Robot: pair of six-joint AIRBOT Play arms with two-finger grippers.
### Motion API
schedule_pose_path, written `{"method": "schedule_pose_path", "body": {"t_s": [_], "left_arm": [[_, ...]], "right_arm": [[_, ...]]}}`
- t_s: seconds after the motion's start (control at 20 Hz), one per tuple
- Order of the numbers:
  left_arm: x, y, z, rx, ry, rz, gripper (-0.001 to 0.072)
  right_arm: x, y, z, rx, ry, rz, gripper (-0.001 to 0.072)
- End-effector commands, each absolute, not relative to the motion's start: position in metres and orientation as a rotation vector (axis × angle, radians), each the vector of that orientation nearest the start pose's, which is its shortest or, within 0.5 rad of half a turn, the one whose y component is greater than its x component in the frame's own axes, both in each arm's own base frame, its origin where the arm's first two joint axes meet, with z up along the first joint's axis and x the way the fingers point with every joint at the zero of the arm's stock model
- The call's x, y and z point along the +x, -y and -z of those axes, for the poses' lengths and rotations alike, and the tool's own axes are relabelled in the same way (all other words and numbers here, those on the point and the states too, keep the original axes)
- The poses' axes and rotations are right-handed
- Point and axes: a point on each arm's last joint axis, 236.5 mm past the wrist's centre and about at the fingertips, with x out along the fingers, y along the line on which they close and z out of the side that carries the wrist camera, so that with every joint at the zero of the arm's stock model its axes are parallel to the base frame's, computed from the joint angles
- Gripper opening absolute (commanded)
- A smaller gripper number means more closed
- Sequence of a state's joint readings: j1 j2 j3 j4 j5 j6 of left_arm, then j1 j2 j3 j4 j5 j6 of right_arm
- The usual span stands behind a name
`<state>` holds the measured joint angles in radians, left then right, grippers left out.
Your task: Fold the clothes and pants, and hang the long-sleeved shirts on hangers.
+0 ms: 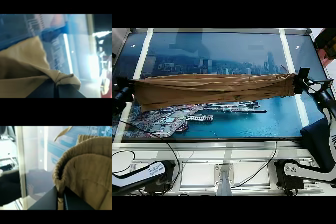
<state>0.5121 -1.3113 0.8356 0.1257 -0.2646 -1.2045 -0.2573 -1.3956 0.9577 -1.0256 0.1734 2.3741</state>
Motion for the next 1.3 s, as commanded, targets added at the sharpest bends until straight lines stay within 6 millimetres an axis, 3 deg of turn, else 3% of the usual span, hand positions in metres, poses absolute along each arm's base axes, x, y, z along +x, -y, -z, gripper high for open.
{"method": "schedule_pose_path", "body": {"t_s": [0.0,0.1,0.2,0.45,0.6,0.75,0.95,1.15,1.2,1.25], "left_arm": [[0.469,-0.174,0.010,-1.236,-0.362,-0.514,0.0021],[0.480,-0.166,0.020,-1.227,-0.387,-0.508,0.0021],[0.496,-0.160,0.017,-1.195,-0.393,-0.479,0.0021],[0.525,-0.180,-0.023,-1.004,-0.289,-0.485,0.0018],[0.531,-0.184,-0.033,-0.999,-0.263,-0.484,0.0015],[0.533,-0.181,-0.023,-1.052,-0.271,-0.496,0.0014],[0.538,-0.168,-0.002,-1.079,-0.312,-0.498,0.0017],[0.540,-0.162,0.004,-1.077,-0.327,-0.492,0.0032],[0.539,-0.163,0.004,-1.076,-0.327,-0.493,0.0157],[0.539,-0.163,0.003,-1.068,-0.328,-0.492,0.0444]], "right_arm": [[0.518,0.115,-0.005,1.397,-0.309,0.531,0.0040],[0.525,0.111,0.000,1.387,-0.320,0.526,0.0040],[0.540,0.106,-0.006,1.280,-0.345,0.480,0.0040],[0.577,0.099,-0.041,0.876,-0.415,0.330,0.0038],[0.584,0.093,-0.030,0.737,-0.567,0.312,0.0037],[0.592,0.093,-0.019,0.712,-0.648,0.317,0.0037],[0.600,0.095,-0.023,0.717,-0.630,0.320,0.0038],[0.604,0.098,-0.028,0.703,-0.602,0.314,0.0042],[0.606,0.099,-0.031,0.700,-0.586,0.312,0.0107],[0.607,0.100,-0.033,0.699,-0.578,0.310,0.0304]]}}
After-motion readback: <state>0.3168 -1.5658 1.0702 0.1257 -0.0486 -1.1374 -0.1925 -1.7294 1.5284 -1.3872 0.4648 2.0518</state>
